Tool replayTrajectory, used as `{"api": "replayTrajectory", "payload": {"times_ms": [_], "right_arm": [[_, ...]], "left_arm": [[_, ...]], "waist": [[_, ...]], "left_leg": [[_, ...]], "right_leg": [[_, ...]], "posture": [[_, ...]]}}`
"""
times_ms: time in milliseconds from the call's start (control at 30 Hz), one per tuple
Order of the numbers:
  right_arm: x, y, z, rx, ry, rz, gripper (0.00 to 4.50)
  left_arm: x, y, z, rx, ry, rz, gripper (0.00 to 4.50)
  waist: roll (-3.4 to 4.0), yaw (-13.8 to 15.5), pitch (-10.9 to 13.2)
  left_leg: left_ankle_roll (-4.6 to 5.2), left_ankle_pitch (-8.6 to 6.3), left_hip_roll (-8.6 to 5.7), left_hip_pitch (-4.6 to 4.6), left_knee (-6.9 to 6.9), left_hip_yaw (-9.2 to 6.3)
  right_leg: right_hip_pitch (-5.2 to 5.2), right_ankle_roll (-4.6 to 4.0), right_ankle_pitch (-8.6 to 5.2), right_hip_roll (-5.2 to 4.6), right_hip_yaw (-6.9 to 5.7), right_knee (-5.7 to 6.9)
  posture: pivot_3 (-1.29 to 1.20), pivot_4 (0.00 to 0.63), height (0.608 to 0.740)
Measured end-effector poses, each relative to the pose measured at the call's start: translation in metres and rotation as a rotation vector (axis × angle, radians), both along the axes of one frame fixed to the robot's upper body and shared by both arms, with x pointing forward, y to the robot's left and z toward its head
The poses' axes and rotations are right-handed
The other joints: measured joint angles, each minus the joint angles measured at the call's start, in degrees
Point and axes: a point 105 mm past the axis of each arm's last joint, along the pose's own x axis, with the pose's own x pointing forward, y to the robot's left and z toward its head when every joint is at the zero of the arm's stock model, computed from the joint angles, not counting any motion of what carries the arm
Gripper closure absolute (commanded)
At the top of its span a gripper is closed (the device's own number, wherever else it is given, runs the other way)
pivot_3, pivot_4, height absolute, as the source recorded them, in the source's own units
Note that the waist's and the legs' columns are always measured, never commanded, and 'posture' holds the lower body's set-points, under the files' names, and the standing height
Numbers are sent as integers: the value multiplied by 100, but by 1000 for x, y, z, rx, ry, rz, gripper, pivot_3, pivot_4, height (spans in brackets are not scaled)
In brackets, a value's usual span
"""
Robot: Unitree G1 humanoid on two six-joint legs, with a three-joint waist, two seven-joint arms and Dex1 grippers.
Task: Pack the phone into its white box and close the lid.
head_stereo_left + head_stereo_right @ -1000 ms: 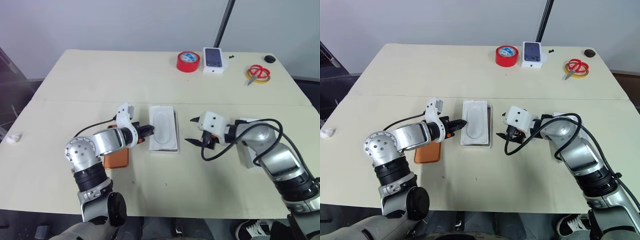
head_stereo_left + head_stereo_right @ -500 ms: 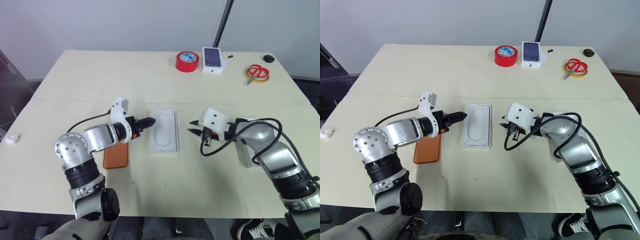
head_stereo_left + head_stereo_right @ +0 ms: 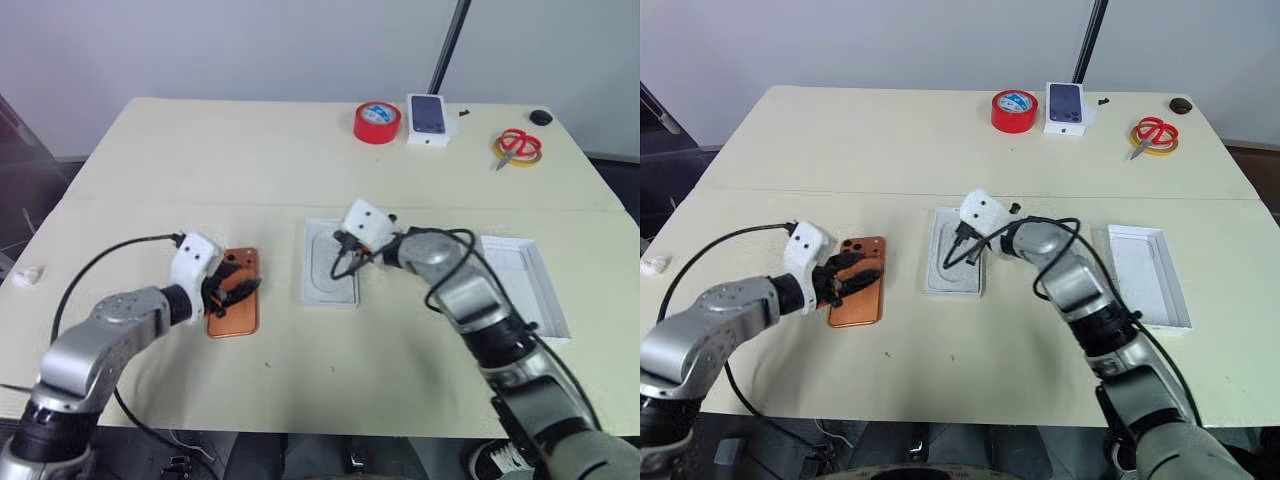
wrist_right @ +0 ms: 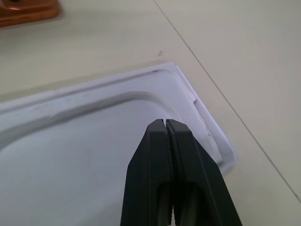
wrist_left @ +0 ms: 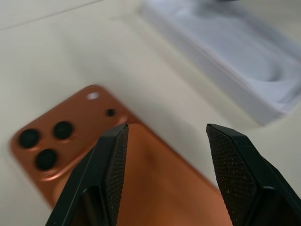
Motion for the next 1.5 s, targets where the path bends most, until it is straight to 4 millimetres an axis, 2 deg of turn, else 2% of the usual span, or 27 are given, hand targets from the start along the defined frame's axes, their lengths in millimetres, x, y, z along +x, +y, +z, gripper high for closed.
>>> {"api": "replayTrajectory", "payload": {"times_ms": [167, 367, 600, 800, 833, 867, 1000, 1067, 1167, 1300, 1367, 1500], "right_arm": [[11, 5, -19, -37, 16, -64, 4421], [15, 5, -18, -70, -38, -80, 4421], [19, 1, -16, -119, -87, -102, 4421], [14, 8, -6, -107, -113, -63, 4421], [11, 13, -2, -92, -116, -38, 4421], [8, 18, 3, -72, -118, -11, 4477], [-16, 47, 25, 38, -110, 156, 4500], [-25, 57, 27, 46, -96, 221, 4500], [-36, 69, 14, -9, -56, 303, 4500], [-51, 87, -8, -120, -22, 424, 4500], [-54, 93, -17, -198, -19, 470, 4500], [-58, 105, -22, -249, -18, 533, 4500]], "left_arm": [[-16, -4, 3, -43, -30, -77, 1740], [-29, -8, 3, -61, -18, -129, 1740], [-28, -2, 7, -69, -34, -101, 1740], [-26, 4, 7, -78, -33, -51, 1740], [-24, 9, 7, -92, -20, -13, 1740], [-22, 14, 8, -113, -5, 26, 1481], [-10, 56, 8, -174, 83, 287, 68], [-13, 73, 8, -189, 115, 381, 68], [-22, 87, 5, -213, 194, 464, 68], [-41, 87, -16, -201, 376, 487, 68], [-44, 85, -16, -207, 418, 484, 68], [-42, 78, -16, -254, 461, 483, 68]], "waist": [[0, -32, 0], [0, -48, 0], [0, -54, 0], [1, -55, 0], [1, -56, 0], [1, -57, 0], [0, -80, 0], [-1, -76, 0], [-2, -71, -1], [-2, -73, -1], [-1, -62, -1], [-1, -49, -2]], "left_leg": [[6, -3, 4, 0, 0, 2], [8, -5, 6, 1, 0, 0], [9, -5, 8, 2, 0, 0], [9, -5, 9, 1, 0, -1], [10, -5, 10, 2, 0, -1], [10, -5, 11, 2, 0, -1], [14, -8, 17, 3, 0, -6], [14, -8, 17, 3, 0, -7], [14, -8, 15, 4, 2, -7], [14, -8, 15, 4, 2, -8], [14, -8, 13, 7, 2, -9], [14, -8, 8, 9, 3, -9]], "right_leg": [[-2, 2, 1, 7, 2, 1], [-2, 3, 2, 14, 2, 3], [-2, 3, 2, 16, 2, 4], [-2, 3, 2, 16, 1, 4], [-3, 3, 2, 16, 1, 4], [-2, 4, 2, 16, 1, 5], [-2, 4, 2, 21, -2, 7], [-2, 4, 2, 18, -4, 7], [1, 4, 2, 13, -5, 7], [0, 4, 2, 12, -6, 9], [2, 3, 2, 11, -7, 10], [6, 3, 2, 5, -8, 9]], "posture": [[0, 150, 732], [0, 150, 732], [0, 150, 732], [0, 150, 732], [0, 150, 732], [0, 150, 732], [0, 150, 732], [0, 150, 732], [0, 150, 732], [0, 150, 732], [0, 150, 732], [0, 150, 732]]}}
